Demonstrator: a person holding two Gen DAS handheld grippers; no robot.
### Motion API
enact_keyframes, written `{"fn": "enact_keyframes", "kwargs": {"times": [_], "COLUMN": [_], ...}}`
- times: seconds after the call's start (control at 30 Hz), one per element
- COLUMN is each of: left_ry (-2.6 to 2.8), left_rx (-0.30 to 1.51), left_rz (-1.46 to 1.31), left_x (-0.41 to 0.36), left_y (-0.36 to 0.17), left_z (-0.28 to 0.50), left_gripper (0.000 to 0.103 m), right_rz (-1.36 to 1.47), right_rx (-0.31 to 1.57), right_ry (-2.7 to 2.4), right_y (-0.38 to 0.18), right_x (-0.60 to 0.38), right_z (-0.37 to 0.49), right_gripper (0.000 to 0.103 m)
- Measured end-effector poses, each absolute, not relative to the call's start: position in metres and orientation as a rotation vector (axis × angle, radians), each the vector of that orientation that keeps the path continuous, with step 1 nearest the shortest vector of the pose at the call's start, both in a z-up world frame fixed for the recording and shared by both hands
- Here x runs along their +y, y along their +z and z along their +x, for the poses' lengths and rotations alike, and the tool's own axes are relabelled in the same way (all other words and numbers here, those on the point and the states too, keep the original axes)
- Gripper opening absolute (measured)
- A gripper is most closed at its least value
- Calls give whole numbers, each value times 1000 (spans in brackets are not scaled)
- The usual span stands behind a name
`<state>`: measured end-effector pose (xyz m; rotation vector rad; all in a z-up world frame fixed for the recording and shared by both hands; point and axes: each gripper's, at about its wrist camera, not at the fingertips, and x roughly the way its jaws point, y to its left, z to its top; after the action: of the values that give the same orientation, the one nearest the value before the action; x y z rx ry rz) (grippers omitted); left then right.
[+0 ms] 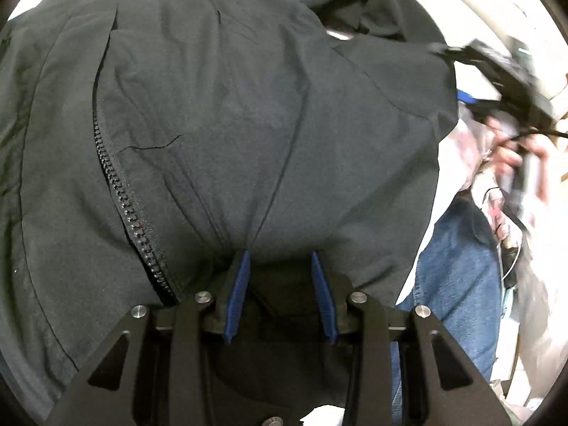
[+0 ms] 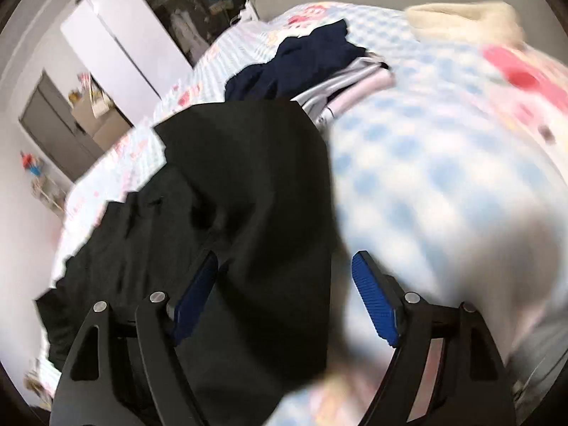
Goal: Fold clothes
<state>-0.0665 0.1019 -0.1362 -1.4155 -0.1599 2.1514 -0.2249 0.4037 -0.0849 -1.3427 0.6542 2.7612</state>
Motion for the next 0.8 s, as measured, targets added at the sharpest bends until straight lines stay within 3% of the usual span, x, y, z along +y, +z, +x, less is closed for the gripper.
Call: {"fn": "enact_keyframes", "kwargs": {"times": [0.03,0.07,0.17,0.3,0.63,0.73,0.8], "left_ry": [2185,2218,2238,2319,2452,2332,2268], "left_rx": [-126,-83,-93,-243,-598,-528,-422], "left_rz": [-1345,-1273,-1204,-1148,-1081,-1090,-1105], "left_x": [102,102,96,65,-11,10,40], "left_y": [-126,-114,-92,-71,-49,-33,-26], "left_z": [-61,-56,-57,-59,-57,-81,-99], "left_gripper": [40,44,49,49,53,70,74], "right_rz": [-1386,-1430,-1387,-1253,-1793,-1884,-1862], "right_rx": [616,562,434,403,-234,-83,19], "right_ry": [2757,2758,2871,3058,3235,3208,3219], "right_y": [-91,-96,-83,-42,-103,-106,-93], "right_x": [400,394,373,334,151,166,184], "right_z": [-235,-244,-243,-219,-113,-103,-92], "right_gripper": [57,20,6,5,11,16,31]}}
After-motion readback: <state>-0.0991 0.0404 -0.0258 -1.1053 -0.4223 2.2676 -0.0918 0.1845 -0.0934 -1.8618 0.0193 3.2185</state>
